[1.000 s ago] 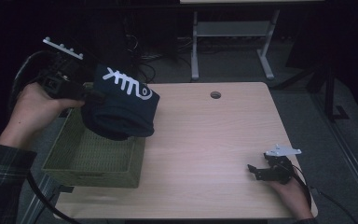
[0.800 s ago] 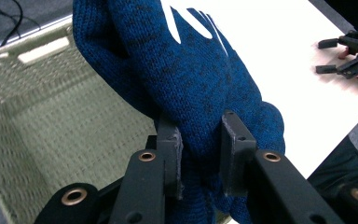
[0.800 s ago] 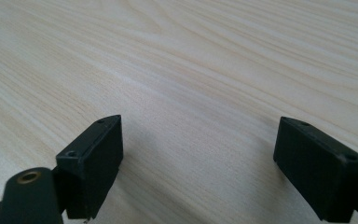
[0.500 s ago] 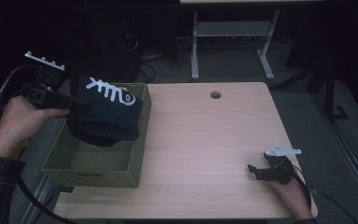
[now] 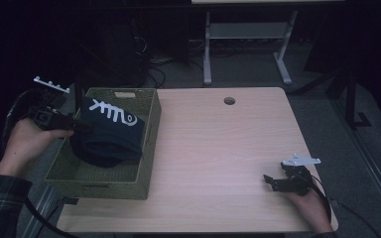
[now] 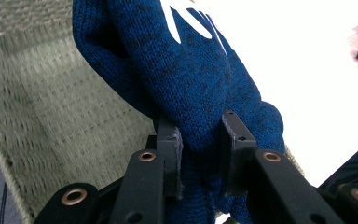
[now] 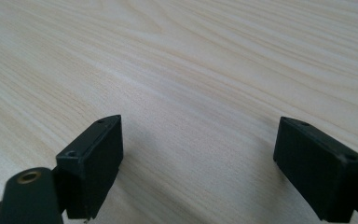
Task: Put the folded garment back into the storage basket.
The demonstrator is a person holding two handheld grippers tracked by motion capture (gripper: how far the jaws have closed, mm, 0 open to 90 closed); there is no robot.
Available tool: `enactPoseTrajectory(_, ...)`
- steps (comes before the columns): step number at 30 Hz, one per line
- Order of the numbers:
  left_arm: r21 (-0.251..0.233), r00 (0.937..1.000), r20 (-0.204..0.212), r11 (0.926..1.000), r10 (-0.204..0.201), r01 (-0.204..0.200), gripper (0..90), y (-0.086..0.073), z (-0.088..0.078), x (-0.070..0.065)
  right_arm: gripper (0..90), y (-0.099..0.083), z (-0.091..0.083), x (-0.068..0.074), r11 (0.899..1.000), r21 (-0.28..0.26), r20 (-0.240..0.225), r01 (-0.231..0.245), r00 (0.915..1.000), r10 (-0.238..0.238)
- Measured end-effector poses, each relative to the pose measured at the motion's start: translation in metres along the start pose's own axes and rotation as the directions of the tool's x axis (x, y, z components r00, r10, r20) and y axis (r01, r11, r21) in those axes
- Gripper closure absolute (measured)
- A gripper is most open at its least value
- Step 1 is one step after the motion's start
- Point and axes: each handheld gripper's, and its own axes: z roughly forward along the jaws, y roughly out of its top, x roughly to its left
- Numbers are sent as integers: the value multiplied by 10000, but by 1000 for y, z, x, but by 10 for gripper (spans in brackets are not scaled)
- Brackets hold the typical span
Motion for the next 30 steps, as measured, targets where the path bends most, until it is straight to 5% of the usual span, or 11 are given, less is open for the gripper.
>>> enactPoseTrajectory(10, 298, 9999, -155, 9995, -40, 44, 727, -13, 12, 9, 154, 0, 0, 0, 10000, -3, 4, 6, 10000, -6)
enactPoseTrajectory(22, 304, 9978, 651, 9995, -116, 97, 726, -10, 33, 3, 155, 0, 0, 0, 10000, -10, 8, 10, 10000, -10)
enactPoseTrajectory(30, 494, 9948, 973, 9985, -292, 245, 725, -11, 56, 20, 155, 0, 0, 0, 10000, -7, 8, 14, 10000, -14)
